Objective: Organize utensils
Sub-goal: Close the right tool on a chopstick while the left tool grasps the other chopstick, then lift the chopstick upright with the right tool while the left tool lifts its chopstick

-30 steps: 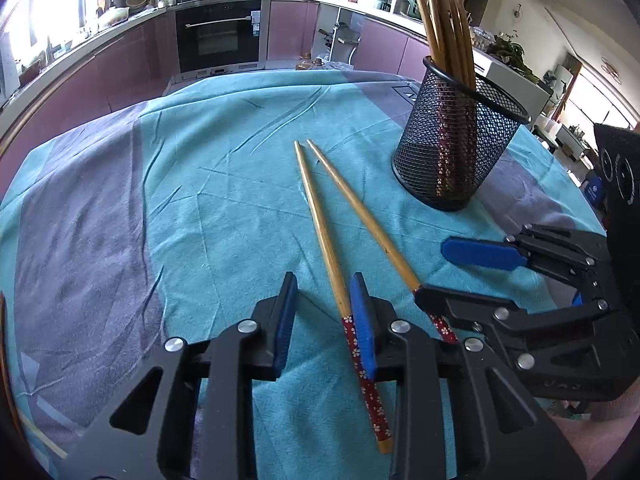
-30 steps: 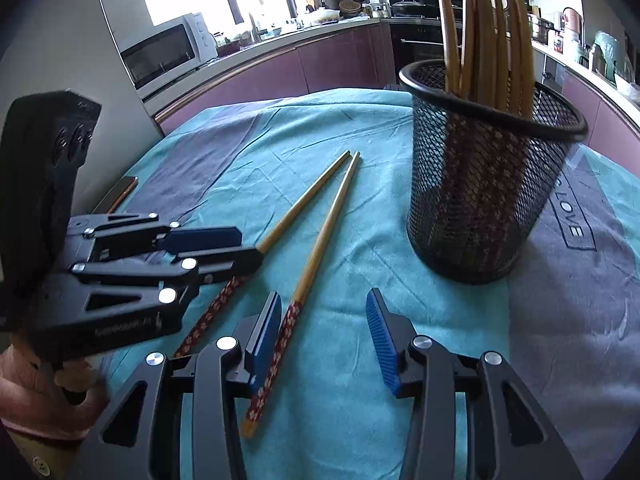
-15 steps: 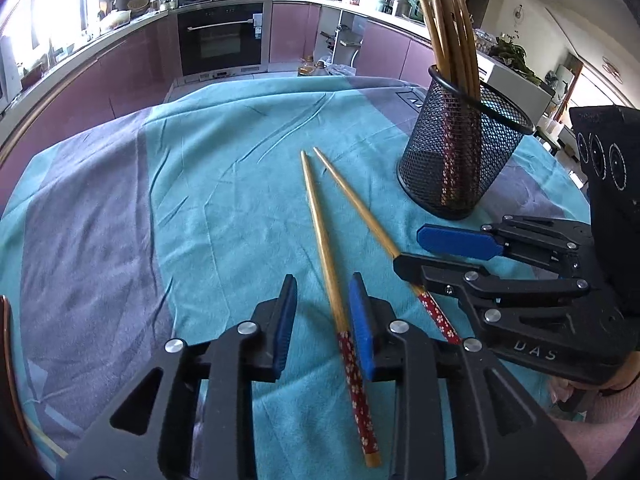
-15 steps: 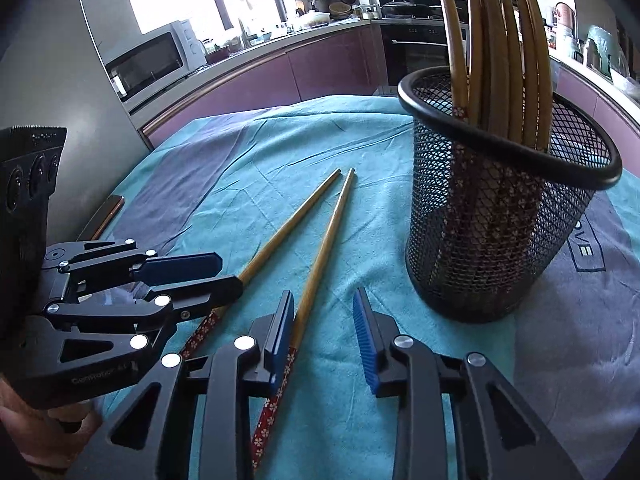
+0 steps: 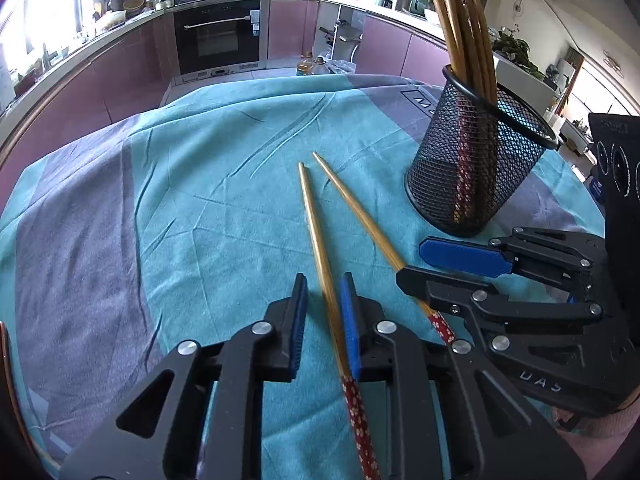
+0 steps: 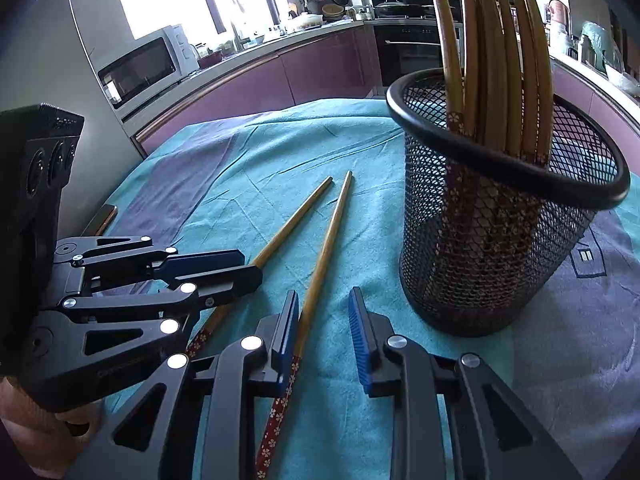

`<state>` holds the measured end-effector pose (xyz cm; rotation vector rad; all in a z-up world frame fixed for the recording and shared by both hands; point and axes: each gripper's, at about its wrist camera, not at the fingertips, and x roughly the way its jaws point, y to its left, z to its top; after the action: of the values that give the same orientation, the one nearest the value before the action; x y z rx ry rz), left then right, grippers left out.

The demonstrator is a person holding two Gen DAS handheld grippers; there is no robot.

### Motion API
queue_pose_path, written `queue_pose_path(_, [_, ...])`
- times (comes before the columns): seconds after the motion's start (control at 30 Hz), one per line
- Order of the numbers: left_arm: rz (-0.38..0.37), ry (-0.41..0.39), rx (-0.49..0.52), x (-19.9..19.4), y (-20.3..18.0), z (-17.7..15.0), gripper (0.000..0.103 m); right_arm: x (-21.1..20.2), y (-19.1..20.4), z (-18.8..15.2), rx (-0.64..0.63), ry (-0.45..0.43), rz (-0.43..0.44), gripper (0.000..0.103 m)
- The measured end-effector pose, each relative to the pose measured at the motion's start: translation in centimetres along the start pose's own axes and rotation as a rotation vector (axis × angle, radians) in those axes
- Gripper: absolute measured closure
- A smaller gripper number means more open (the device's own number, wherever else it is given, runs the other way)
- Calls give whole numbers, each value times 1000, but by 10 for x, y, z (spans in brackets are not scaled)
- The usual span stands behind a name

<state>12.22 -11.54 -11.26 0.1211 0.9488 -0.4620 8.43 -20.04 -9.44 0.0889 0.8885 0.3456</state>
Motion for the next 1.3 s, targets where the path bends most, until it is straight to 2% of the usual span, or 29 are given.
queue_pose_path(0.23, [0, 1, -15, 7, -2, 7, 93, 4, 0, 4, 10, -2, -10, 84])
queue_pose_path(0.43, [3, -3, -25, 10, -2, 8, 94, 5, -5, 4, 46, -8, -5, 96])
queue_pose_path(0.8, [4, -19, -61, 0, 4, 3, 95, -13, -6, 0, 71, -60, 34, 98])
queue_pose_path(1.0, [-4, -13, -48, -3, 0, -4, 95, -17, 5, -2, 32, -42, 87, 98])
queue_pose_path(1.3, [-7, 15, -17, -3, -2, -9, 95, -1, 9, -3, 4, 22, 69, 97])
